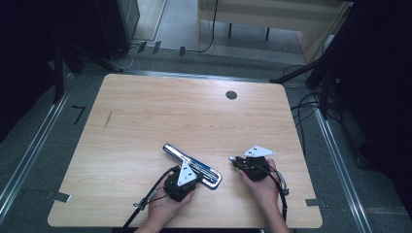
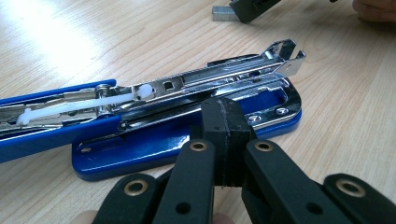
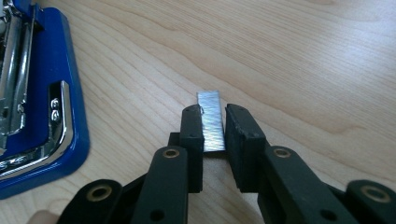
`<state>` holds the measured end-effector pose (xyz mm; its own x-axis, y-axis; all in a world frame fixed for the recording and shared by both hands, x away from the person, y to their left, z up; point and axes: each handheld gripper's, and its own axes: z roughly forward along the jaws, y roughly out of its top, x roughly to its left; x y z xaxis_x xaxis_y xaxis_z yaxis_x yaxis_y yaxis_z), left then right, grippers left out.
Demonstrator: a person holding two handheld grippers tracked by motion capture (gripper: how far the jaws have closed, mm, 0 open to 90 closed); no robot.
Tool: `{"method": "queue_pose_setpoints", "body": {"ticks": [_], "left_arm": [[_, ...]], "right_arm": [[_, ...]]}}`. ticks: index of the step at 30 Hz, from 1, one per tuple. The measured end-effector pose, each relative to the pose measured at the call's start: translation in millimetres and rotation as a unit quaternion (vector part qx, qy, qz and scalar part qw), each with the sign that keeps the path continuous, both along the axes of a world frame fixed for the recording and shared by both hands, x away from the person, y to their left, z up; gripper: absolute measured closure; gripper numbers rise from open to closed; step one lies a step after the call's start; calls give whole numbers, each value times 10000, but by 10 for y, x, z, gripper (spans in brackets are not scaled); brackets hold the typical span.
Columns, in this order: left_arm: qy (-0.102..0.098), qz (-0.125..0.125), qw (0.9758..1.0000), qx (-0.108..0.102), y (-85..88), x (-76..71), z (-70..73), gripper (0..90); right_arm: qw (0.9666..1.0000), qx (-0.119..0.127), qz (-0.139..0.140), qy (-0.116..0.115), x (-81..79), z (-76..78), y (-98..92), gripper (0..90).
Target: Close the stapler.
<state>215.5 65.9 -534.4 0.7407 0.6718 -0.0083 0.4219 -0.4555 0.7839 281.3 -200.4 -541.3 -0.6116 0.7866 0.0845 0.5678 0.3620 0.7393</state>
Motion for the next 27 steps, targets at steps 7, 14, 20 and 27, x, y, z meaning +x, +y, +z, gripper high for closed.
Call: {"method": "queue_pose_setpoints", "body": {"ticks": [7,14,20,27], "left_arm": [[2,2,10000,-8,-1,0,0,900],[-4,-1,10000,-6,-1,0,-1,900],[-7,0,10000,-20,-4,-1,-2,900],[-12,-1,10000,-12,-4,-2,-2,900]], "right_arm": [[9999,96,-50,-101,-23,-28,-12,794],[9998,-38,40,-191,-48,-1,52,799],[9997,5,111,-230,-77,57,55,799],[9995,124,164,-239,-131,134,62,799]]}}
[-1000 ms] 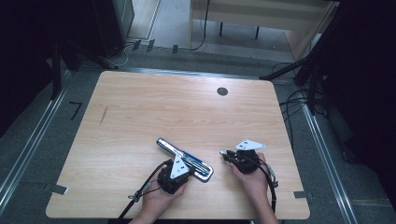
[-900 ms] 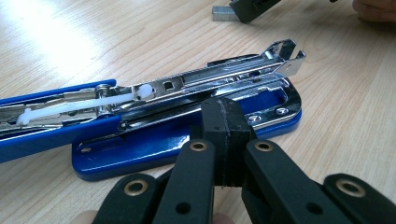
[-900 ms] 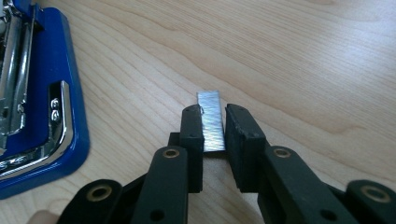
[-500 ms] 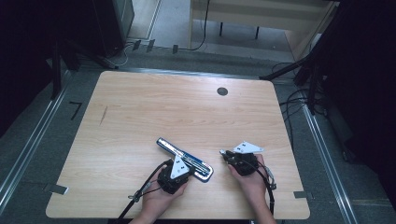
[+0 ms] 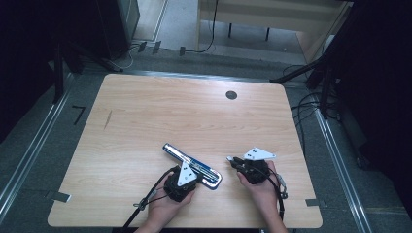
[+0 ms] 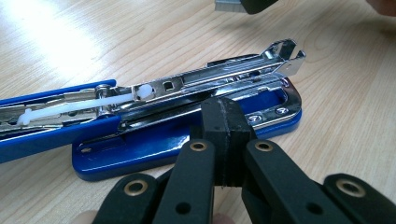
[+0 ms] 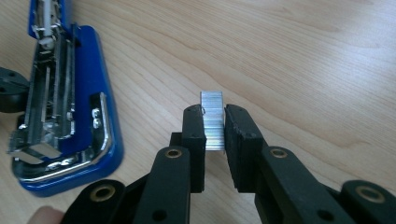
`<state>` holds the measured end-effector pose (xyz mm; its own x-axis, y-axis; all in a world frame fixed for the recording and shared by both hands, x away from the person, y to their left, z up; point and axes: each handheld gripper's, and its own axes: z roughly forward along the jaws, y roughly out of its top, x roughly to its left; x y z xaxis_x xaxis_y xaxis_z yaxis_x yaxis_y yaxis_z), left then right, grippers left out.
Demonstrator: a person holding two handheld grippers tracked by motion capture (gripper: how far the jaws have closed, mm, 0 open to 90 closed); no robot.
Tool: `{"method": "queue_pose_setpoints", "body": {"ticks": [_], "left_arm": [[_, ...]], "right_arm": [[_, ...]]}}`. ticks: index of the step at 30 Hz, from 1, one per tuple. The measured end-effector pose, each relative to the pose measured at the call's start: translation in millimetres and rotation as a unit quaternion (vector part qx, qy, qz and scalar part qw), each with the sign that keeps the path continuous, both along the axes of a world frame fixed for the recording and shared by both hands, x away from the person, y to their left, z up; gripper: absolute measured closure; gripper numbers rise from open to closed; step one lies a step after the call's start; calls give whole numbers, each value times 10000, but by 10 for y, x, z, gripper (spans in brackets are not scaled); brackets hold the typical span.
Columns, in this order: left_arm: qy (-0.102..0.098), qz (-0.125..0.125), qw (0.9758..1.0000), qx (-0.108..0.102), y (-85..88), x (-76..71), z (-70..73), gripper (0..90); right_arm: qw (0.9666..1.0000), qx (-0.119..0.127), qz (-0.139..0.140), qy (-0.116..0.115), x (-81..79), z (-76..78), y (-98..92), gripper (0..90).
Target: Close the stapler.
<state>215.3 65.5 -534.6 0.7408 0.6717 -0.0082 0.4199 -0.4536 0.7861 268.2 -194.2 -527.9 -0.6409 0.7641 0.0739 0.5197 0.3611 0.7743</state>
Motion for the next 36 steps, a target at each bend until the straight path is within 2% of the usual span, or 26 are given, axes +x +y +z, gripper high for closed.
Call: {"method": "queue_pose_setpoints", "body": {"ticks": [5,10,20,29,36], "left_arm": [[3,0,10000,-5,0,1,0,900],[0,-2,10000,-1,0,1,0,900],[11,12,10000,-16,1,2,0,900],[39,9,10000,-41,6,7,0,900],[29,13,10000,-22,6,7,2,900]], "right_arm": [[10000,8,67,-20,-26,80,39,799],[9997,120,216,-38,-82,192,127,799],[9987,147,484,68,-164,311,295,799],[9967,-43,788,167,-247,386,443,799],[9957,-198,872,224,-249,383,497,799]]}}
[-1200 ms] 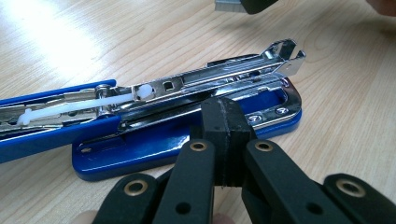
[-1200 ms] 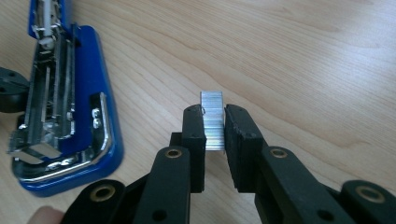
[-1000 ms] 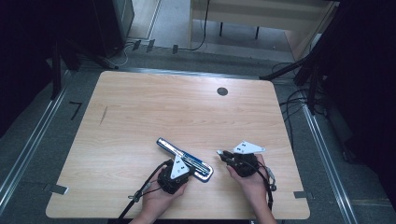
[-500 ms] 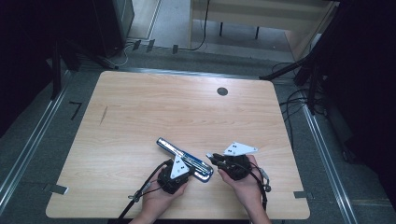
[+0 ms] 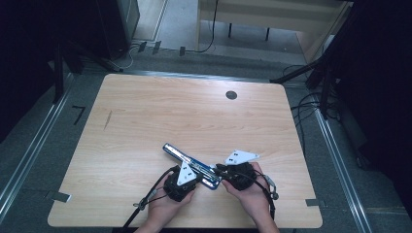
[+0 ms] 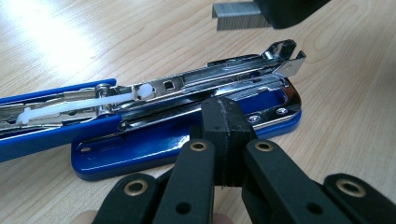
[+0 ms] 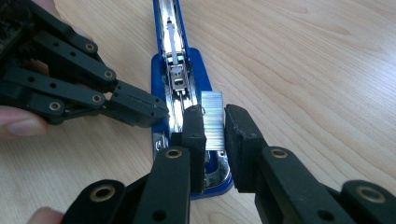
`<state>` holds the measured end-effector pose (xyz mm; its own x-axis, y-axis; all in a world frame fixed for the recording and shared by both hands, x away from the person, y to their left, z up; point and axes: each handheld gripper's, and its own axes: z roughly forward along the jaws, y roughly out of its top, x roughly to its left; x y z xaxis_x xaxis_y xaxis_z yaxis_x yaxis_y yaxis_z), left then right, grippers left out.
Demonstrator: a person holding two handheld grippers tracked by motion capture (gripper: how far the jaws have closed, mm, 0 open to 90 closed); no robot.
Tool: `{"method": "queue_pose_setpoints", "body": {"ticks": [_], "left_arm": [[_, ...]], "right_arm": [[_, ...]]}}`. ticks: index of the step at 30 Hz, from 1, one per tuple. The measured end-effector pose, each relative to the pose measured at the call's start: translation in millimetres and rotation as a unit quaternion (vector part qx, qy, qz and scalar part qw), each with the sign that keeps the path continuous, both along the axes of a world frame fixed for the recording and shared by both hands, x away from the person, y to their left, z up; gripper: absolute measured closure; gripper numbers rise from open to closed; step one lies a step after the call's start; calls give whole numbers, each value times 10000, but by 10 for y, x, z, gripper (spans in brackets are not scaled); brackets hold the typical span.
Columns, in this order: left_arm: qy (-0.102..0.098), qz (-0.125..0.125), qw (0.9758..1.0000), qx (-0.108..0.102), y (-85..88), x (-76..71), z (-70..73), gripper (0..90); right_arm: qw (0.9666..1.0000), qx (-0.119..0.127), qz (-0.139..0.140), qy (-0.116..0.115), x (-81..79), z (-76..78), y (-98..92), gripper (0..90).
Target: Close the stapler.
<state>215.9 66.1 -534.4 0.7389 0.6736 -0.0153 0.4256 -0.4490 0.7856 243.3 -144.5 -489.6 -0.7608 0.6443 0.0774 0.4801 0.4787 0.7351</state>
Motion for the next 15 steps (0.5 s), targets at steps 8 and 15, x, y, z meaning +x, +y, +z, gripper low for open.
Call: {"method": "queue_pose_setpoints", "body": {"ticks": [8,15], "left_arm": [[20,-14,10000,-34,1,3,-2,900],[20,-14,10000,-35,2,3,-2,900]], "right_arm": [[9996,-175,199,120,13,3,88,799],[9986,-356,358,175,32,28,176,799]]}}
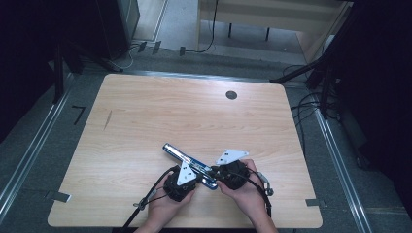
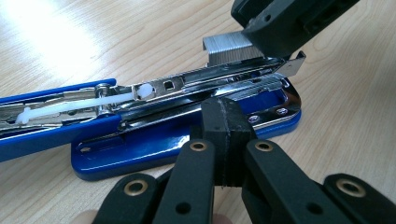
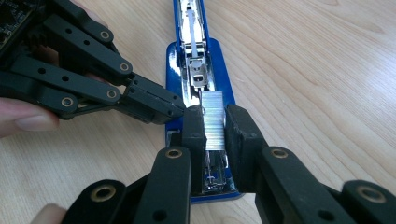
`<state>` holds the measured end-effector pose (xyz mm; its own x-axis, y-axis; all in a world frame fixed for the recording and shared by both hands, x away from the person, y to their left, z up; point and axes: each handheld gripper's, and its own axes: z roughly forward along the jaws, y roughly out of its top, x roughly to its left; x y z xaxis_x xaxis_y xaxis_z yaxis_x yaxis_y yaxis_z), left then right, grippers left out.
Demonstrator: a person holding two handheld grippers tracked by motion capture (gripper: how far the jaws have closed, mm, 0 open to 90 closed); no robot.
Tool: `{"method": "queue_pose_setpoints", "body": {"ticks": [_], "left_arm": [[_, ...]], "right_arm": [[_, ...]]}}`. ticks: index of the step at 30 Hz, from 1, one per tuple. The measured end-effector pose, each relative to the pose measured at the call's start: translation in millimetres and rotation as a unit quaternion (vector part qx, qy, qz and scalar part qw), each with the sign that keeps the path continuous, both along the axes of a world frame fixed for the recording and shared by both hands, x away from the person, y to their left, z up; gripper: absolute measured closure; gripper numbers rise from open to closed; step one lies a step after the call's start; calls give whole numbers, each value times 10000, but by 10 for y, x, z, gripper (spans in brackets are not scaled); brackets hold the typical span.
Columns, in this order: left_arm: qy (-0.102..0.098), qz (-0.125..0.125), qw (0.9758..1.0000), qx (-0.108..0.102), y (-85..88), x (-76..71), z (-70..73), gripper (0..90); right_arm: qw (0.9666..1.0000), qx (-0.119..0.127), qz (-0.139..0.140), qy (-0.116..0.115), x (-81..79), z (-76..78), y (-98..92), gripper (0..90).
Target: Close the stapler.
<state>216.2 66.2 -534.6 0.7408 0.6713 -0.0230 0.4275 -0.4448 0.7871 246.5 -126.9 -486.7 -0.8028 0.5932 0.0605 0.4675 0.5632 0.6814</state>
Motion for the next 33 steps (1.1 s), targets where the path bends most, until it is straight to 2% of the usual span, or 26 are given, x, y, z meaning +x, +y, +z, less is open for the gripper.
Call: {"method": "queue_pose_setpoints", "body": {"ticks": [16,33], "left_arm": [[-23,7,10000,41,-2,-4,2,900],[-26,9,10000,44,-3,-4,2,900]], "right_arm": [[9998,-176,81,104,11,-21,30,799],[9995,-296,116,90,30,-38,55,799]]}}
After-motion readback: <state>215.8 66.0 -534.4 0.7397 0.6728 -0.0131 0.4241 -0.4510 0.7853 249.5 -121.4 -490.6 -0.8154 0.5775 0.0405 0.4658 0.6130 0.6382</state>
